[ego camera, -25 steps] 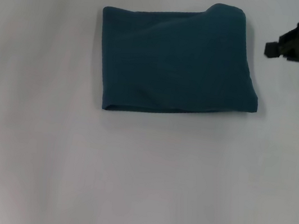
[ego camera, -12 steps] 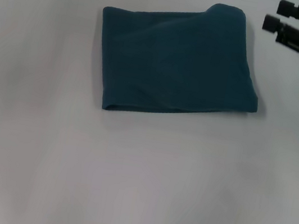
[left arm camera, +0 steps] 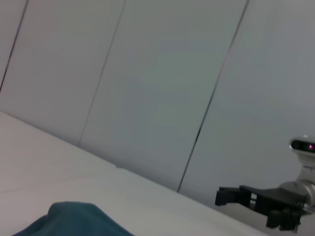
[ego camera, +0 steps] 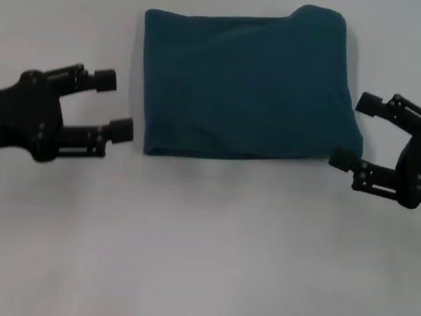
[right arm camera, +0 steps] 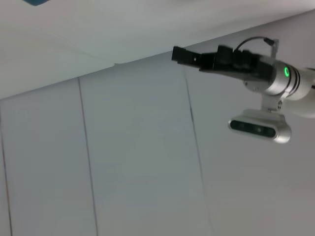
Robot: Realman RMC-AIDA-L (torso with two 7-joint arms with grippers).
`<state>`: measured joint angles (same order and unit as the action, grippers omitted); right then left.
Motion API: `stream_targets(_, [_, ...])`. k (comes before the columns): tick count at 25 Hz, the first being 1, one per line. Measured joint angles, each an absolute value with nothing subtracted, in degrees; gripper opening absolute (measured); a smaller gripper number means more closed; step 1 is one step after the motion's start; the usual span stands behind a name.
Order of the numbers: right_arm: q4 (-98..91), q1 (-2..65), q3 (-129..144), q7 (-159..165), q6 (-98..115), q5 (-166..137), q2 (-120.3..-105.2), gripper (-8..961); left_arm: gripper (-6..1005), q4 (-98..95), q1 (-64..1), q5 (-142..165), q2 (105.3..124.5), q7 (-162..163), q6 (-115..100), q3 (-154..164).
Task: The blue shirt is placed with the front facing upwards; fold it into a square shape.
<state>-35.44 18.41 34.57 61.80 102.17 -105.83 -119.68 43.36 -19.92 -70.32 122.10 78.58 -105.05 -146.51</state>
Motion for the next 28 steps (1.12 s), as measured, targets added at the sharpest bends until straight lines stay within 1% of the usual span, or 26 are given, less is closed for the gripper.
stream_targets(2, [-34.13,18.35,34.81,61.36,102.28,-106.31,-119.58,839,901,43.2,-19.04,-69.71,122.05,77.1,-105.57,-146.23])
stream_targets(8, [-32.03,19.43,35.88,61.11,101.93,-110.57,-119.73,940,901,37.87,-18.71,-65.74,120.38,75.68,-104.48,-145.38])
stream_targets(11, [-31.14,19.94,36.8,61.04,101.76,-111.02,-119.78,940,901,36.46,-19.08,-64.68,120.18,75.3,-103.9,-145.22])
stream_targets(12, [-30.83,20.07,37.17,61.03,101.73,-111.03,-119.81,940,901,35.98,-19.5,-63.78,120.65,74.86,-103.34,-144.65])
stream_targets(17, [-29.93,20.4,40.99,62.86,100.87,-111.11,-119.69,940,901,36.74,-19.76,-60.9,121.42,76.41,-102.09,-141.98])
stream_targets(22, [-37.43,20.95,45.79,72.94,100.66,-116.67,-119.63,940,901,43.98,-19.84,-57.06,121.68,83.17,-103.53,-140.33])
stream_targets(25, [-43.45,22.1,48.16,79.87,100.88,-121.55,-119.61,940,901,47.92,-20.37,-56.31,121.31,85.7,-104.69,-139.16])
stream_targets(28, [-45.14,23.16,48.42,81.33,101.92,-122.19,-119.62,940,901,48.92,-20.9,-56.26,120.68,85.83,-105.8,-139.39])
